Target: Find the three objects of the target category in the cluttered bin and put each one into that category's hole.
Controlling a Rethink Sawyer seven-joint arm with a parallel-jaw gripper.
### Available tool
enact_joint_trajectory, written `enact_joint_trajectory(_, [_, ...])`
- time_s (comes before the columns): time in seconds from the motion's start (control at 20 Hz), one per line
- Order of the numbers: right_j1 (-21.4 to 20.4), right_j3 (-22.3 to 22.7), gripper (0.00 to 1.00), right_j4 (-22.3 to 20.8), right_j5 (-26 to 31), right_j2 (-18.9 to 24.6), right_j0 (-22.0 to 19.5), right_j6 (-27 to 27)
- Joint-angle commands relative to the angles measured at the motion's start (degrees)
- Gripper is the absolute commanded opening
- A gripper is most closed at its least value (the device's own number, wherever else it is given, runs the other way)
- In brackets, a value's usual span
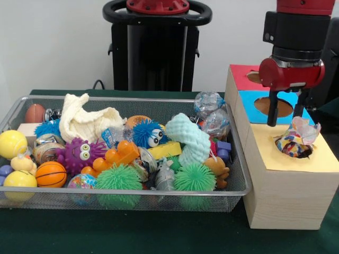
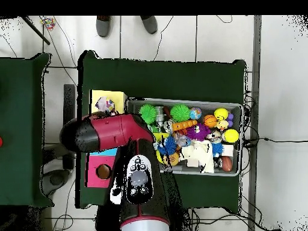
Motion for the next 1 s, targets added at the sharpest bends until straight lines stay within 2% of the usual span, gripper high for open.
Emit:
enact_joint_trajectory(0.05, [1.0,1.2,1.00,-2.9,3.1,0.4,1.0,4.2])
enact_joint_trajectory(0.6, [2.8,-4.6,1.00,-1.0,7.5,-2.3,4.9,7.9])
enact_joint_trajectory(1.0, [2.9,-5.5,1.00,0.0,8.7,-2.6,5.6,8.7])
